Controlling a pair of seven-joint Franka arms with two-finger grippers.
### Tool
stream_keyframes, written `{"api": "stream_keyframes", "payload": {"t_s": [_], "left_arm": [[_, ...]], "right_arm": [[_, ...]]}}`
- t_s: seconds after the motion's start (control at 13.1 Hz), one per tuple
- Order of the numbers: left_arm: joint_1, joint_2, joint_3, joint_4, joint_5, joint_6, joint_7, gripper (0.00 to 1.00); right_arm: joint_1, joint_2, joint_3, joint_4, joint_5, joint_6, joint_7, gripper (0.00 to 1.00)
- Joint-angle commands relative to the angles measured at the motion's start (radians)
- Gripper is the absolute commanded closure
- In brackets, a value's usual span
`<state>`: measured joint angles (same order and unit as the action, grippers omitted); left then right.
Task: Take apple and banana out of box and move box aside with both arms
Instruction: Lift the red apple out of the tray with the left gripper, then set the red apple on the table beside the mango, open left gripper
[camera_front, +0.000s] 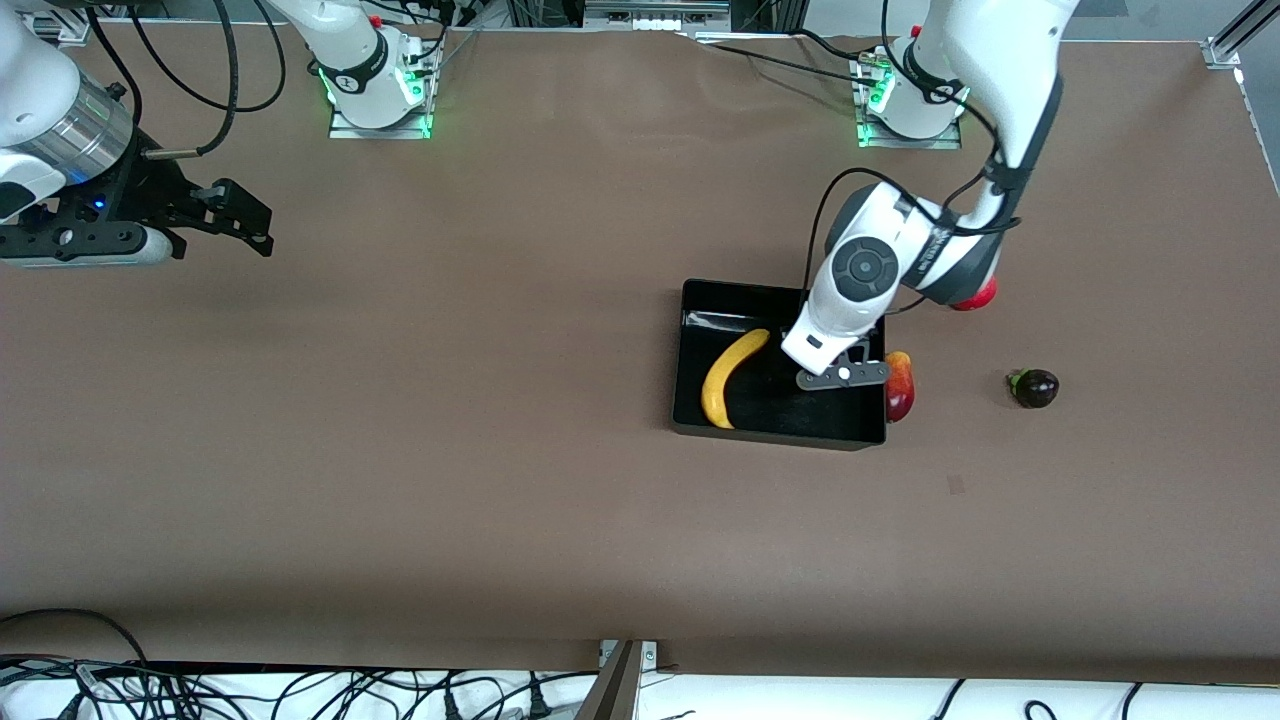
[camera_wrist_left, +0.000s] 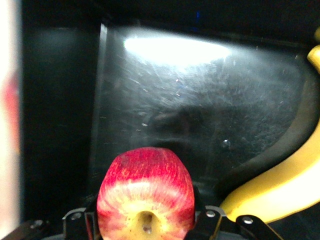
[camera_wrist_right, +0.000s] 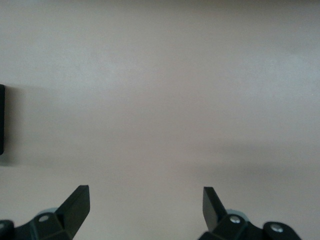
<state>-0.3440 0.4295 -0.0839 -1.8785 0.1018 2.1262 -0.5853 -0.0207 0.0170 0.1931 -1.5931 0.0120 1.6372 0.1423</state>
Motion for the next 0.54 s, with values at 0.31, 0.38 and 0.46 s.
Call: {"api": "stream_keyframes", "payload": {"t_s": [0.31, 0.38, 0.46], "left_arm": [[0.239, -0.074, -0.002, 0.095, 0.021, -0.4, 0.519, 0.91], [0.281, -0.098, -0.002, 0.014, 0.022, -0.361, 0.545, 0.92], [0.313, -0.116, -0.007, -0.075, 0.022, -0.271, 0.567, 0.91]], "right_arm": [[0.016, 0.003, 0.002, 0.013, 0.002, -0.002, 0.003, 0.0], [0.025, 0.001, 0.003, 0.012, 0.0, -0.005, 0.003, 0.0], [0.042, 0.001, 0.002, 0.012, -0.006, -0.005, 0.002, 0.0]]}}
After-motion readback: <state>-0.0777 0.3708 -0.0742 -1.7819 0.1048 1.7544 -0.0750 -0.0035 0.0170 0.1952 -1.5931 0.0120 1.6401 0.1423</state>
